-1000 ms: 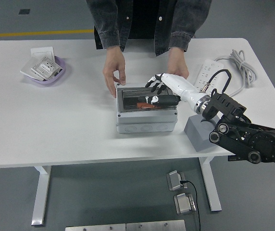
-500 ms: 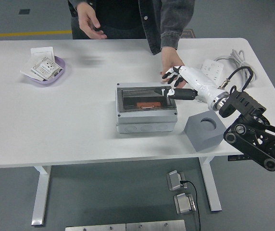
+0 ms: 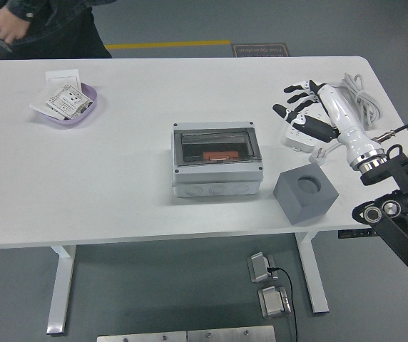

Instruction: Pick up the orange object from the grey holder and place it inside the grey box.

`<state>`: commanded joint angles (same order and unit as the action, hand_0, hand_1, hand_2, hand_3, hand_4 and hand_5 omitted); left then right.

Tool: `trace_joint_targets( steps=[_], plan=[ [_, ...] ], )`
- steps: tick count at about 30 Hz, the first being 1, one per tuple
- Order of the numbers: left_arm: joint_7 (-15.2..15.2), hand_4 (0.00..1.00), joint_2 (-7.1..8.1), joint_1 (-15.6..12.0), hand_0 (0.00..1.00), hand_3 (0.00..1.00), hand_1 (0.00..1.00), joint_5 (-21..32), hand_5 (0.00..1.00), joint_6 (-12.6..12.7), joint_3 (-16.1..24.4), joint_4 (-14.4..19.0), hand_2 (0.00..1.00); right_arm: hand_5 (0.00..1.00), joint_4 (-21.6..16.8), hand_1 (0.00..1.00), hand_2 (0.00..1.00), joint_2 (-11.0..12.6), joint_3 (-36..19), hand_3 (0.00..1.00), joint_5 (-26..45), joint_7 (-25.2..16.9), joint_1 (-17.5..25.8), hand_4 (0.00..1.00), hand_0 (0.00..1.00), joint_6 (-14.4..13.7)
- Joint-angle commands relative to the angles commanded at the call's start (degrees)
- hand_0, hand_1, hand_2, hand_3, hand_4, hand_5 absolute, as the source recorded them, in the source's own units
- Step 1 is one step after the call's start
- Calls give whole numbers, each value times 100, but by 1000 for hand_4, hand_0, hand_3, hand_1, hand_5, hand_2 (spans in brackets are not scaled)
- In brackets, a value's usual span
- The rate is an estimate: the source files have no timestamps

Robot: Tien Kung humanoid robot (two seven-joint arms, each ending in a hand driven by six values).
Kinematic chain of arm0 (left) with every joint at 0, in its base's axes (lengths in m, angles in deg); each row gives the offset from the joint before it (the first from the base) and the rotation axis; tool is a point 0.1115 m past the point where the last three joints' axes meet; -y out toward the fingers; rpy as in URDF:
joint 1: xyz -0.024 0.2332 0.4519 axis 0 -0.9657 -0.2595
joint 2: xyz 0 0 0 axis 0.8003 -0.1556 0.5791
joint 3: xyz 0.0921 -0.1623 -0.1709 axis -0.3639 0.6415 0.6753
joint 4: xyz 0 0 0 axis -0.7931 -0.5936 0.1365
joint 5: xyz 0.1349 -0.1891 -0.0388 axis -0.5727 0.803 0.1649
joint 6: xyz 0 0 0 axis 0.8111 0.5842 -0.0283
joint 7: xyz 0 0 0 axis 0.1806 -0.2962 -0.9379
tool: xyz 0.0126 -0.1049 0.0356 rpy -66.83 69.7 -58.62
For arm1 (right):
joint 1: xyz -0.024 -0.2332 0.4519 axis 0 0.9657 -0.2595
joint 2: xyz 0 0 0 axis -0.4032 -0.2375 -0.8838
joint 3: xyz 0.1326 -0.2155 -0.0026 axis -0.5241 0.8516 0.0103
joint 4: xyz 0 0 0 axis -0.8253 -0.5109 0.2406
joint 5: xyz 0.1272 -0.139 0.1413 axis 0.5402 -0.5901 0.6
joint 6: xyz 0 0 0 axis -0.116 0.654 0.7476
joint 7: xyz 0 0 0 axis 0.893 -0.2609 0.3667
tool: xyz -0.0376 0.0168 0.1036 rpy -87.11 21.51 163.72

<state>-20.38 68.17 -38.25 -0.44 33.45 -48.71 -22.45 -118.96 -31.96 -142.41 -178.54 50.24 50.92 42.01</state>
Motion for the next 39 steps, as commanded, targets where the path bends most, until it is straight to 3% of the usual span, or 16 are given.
trace_joint_targets(
  steps=[7,8,9,20,39],
  plan=[
    [4,648,30,-14,614,604,655,-43,187,-4,52,-2,603,820,253,477,557,-226,-795,655,1306,-597,471,956,578,36],
    [4,648,35,-14,614,604,655,-60,187,-5,71,-1,603,820,269,477,557,-244,-832,655,1475,-637,495,956,578,49],
    [4,647,40,-13,614,604,655,-79,187,-5,93,0,603,824,284,605,601,-259,-862,687,1662,-677,517,957,677,67],
    [7,647,32,-23,614,604,654,-180,186,-14,256,0,603,829,213,623,621,-319,-984,696,3385,-785,609,963,688,278],
    [11,648,19,49,614,605,652,-593,188,-22,674,19,603,833,-323,671,681,-193,-937,756,2972,-528,678,998,766,222]
  ],
)
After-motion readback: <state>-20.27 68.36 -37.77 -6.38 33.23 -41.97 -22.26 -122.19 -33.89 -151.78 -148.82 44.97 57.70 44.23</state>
